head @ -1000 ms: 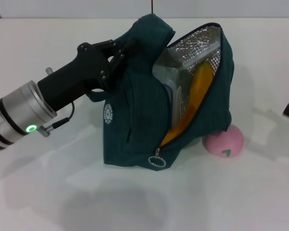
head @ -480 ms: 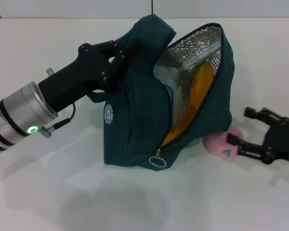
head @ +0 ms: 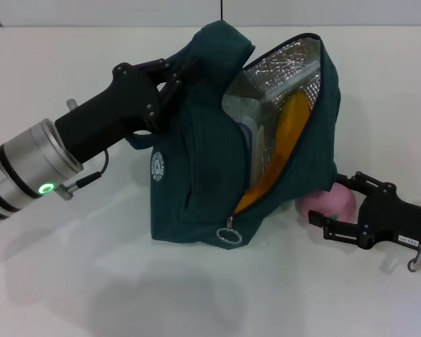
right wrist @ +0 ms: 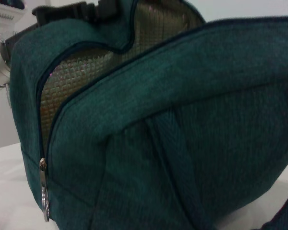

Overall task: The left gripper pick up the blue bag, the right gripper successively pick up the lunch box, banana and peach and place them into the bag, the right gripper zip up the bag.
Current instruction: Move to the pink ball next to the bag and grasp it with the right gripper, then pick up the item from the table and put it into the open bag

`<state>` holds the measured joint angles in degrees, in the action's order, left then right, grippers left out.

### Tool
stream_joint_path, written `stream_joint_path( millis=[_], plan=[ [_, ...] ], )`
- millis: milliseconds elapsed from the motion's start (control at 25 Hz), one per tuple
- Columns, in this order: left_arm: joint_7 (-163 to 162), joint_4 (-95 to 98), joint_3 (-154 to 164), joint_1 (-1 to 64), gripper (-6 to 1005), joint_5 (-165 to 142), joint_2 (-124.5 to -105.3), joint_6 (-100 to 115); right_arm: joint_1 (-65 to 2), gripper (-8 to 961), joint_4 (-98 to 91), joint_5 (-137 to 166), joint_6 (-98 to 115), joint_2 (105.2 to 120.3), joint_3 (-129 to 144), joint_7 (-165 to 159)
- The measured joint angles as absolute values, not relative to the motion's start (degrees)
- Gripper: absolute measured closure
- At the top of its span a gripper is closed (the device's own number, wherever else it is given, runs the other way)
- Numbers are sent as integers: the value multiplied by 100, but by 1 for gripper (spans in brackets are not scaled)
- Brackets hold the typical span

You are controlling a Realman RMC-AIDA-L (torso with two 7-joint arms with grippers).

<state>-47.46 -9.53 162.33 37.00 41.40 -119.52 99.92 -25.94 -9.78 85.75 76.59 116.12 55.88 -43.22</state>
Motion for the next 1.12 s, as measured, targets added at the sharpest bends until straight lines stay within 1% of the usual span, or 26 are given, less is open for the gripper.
stream_joint_path(
  millis=[280, 520, 760, 1040, 1120],
  plan=[
    [-4746, -973, 16233, 3694, 883, 4139, -11953, 9992, -2580, 175, -973, 8539, 7645, 11601, 5560, -4354],
    [-4741, -976, 16233, 3683, 881, 4139, -11953, 9993, -2520, 417, -1017, 8427, 7572, 11583, 5499, -4375],
    [-4676, -954, 16233, 3682, 879, 4139, -11953, 9988, -2368, 532, -1088, 7947, 7637, 11567, 5478, -4356],
    [-4676, -937, 16234, 3632, 876, 4151, -11948, 9985, -1768, 678, -1394, 6447, 7928, 11497, 5426, -4346],
    [-4675, -944, 16234, 3619, 875, 4174, -11948, 9986, -1684, 692, -1390, 6068, 7987, 11482, 5424, -4357]
  ],
)
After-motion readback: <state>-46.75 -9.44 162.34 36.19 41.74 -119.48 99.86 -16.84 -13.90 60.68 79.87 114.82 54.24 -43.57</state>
